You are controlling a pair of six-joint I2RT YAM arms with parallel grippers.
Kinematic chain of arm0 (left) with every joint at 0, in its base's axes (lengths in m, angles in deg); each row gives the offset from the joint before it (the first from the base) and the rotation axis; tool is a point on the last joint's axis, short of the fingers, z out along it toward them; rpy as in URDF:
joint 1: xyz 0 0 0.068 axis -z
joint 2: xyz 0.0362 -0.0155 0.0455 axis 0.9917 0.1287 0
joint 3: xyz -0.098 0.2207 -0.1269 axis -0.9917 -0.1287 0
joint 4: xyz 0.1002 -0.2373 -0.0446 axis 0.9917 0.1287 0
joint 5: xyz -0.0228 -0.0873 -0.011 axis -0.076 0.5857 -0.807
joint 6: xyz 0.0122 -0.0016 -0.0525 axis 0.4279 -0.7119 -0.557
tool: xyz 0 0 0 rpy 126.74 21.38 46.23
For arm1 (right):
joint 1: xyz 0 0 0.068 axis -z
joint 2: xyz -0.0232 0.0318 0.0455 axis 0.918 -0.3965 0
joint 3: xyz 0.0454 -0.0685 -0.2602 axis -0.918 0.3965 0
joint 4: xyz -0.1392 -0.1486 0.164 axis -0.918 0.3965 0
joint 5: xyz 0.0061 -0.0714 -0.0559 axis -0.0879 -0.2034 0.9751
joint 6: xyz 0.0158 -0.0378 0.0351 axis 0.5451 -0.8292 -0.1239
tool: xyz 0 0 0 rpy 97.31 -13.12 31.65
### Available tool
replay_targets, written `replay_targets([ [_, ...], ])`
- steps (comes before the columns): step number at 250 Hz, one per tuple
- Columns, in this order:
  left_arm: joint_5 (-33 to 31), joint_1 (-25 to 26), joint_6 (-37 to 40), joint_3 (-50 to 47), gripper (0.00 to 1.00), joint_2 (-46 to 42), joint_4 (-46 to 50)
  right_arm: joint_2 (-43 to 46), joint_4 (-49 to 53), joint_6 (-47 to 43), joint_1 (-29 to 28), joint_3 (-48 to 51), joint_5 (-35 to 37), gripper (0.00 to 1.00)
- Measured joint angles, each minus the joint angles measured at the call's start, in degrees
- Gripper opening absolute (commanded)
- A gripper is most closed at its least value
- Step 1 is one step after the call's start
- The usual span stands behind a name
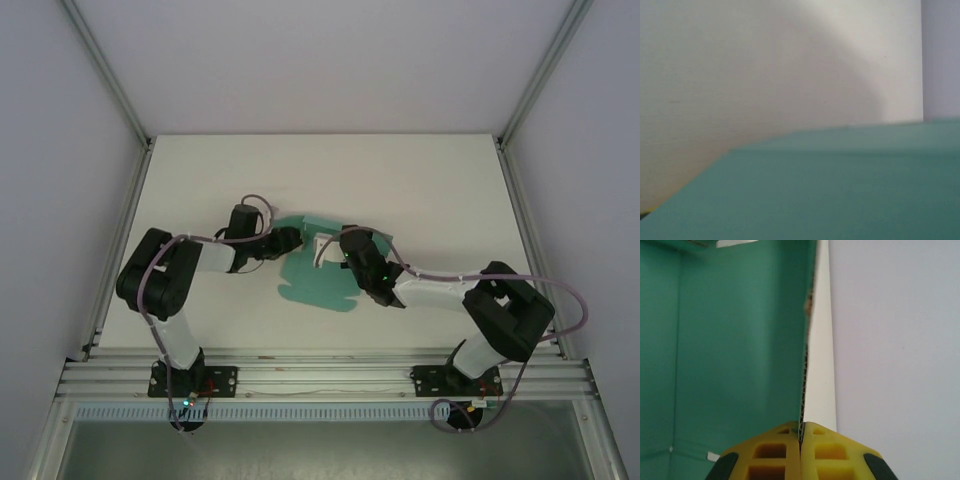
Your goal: Assemble paper box
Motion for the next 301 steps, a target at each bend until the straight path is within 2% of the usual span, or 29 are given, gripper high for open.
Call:
replay_targets([
  [17,-2.25,-0.48,1.86,-0.09,1.0,-2.86,2.97,0.0,-0.07,-0.7,0.17,0.0,0.81,0.0],
  [49,-6.86,-2.12,5.53,-0.04,1.0,-8.46,9.66,0.07,-0.09,-1.38,0.48,0.02,0.87,0.0],
  [83,-14.43,-3.48,9.4,2.67,1.0,-12.79,18.29,0.07,-0.98,-1.84,0.98,0.2,0.04,0.0],
  [112,-19.12,-6.23,10.95,7.06,1.0,-12.41,22.62,0.04,-2.38,-2.23,1.49,0.55,-0.44,0.0],
  [143,-20.94,-9.03,12.31,12.66,1.0,-7.91,24.2,-0.42,-3.41,-2.23,1.62,0.57,-0.9,0.0],
  [174,-19.93,-9.11,13.7,17.29,1.0,-1.68,24.68,-0.81,-3.74,-2.19,1.62,0.57,-1.51,0.0],
  [200,-16.52,-8.87,14.88,17.68,0.93,0.79,24.68,-0.81,-3.72,-1.97,1.62,0.57,-1.66,0.0],
  [268,-7.26,-3.5,18.82,10.23,0.72,-1.86,20.31,-0.83,-3.65,-1.29,1.62,0.55,-1.66,0.0],
  [301,-6.75,-0.39,20.63,6.78,0.7,-4.15,18.91,-0.83,-3.19,-1.09,1.62,0.55,-1.53,0.0],
])
